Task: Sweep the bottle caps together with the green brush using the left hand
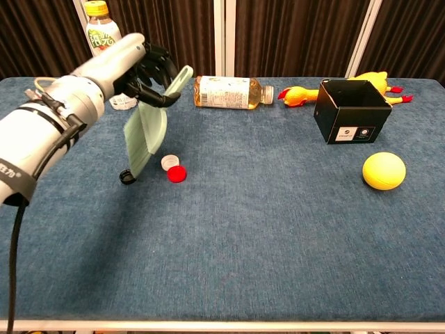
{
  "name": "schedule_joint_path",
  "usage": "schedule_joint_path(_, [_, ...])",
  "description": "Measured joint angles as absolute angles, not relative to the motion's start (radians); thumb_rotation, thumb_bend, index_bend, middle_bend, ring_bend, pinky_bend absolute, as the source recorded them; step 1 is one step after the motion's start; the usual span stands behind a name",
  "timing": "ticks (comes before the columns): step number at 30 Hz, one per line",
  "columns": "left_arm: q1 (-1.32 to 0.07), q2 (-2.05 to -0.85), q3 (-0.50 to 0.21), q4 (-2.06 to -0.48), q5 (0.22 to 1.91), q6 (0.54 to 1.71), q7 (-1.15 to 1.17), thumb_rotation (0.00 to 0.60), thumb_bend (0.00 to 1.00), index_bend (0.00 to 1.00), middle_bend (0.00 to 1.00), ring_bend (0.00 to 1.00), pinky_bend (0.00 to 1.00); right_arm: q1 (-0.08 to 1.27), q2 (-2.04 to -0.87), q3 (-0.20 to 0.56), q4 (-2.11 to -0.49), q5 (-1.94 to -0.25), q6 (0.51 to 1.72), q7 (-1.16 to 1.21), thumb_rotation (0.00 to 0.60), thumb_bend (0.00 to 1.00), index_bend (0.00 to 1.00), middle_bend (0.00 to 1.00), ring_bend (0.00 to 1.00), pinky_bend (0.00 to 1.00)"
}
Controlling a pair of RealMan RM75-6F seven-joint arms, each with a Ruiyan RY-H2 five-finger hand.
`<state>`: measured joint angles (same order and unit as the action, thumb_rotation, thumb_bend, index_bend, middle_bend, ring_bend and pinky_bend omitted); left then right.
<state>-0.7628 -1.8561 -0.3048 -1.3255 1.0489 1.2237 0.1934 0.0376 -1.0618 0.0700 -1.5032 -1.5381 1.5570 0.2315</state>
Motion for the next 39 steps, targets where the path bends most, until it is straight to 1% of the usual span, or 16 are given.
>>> schedule_joint_path(5, [-0.715, -1.806, -0.276, -1.384, 1.072, 1.251, 0.206, 0.600, 0.47, 0.52, 0.57, 0.36, 0.32, 0.052, -1.065, 0.072, -1.501, -1.541, 1.540, 0.230, 0.600, 0.16, 0.01, 0.13, 0.00, 0.00])
schedule_joint_path(9, [-0.653, -1.777, -0.229, -1.430, 1.089, 1.274, 0.201, 0.600, 0.47, 0.52, 0.57, 0.36, 0.32, 0.070, -1.074, 0.073, -1.501, -1.552, 1.520, 0.223, 0.600, 0.16, 0.01, 0.13, 0.00, 0.00])
schedule_joint_path(11, [-0.637, -1.779, -0.216, -1.430, 1.093, 1.276, 0.191, 0.600, 0.47, 0.52, 0.57, 0.36, 0.32, 0.078, -1.077, 0.071, -1.505, -1.563, 1.514, 0.216, 0.600, 0.16, 0.01, 0.13, 0.00, 0.00])
schedule_joint_path(15, [-0.629, -1.808, -0.214, -1.393, 1.098, 1.261, 0.148, 0.600, 0.47, 0.52, 0.57, 0.36, 0.32, 0.079, -1.077, 0.069, -1.514, -1.567, 1.517, 0.207, 0.600, 0.16, 0.01, 0.13, 0.00, 0.00])
schedule_joint_path(20, [-0.641, -1.849, -0.232, -1.342, 1.104, 1.208, 0.105, 0.600, 0.47, 0.52, 0.57, 0.36, 0.32, 0.066, -1.071, 0.064, -1.520, -1.561, 1.528, 0.202, 0.600, 0.16, 0.01, 0.13, 0.00, 0.00])
schedule_joint_path(31, [-0.733, -1.947, -0.313, -1.243, 1.126, 1.137, 0.087, 0.600, 0.47, 0.53, 0.57, 0.36, 0.32, 0.051, -1.056, 0.050, -1.524, -1.556, 1.530, 0.198, 0.600, 0.16, 0.01, 0.13, 0.00, 0.00])
schedule_joint_path(39, [-0.782, -1.964, -0.351, -1.254, 1.128, 1.095, 0.109, 0.600, 0.47, 0.53, 0.57, 0.36, 0.32, 0.047, -1.057, 0.047, -1.525, -1.554, 1.530, 0.198, 0.600, 0.16, 0.01, 0.13, 0.00, 0.00])
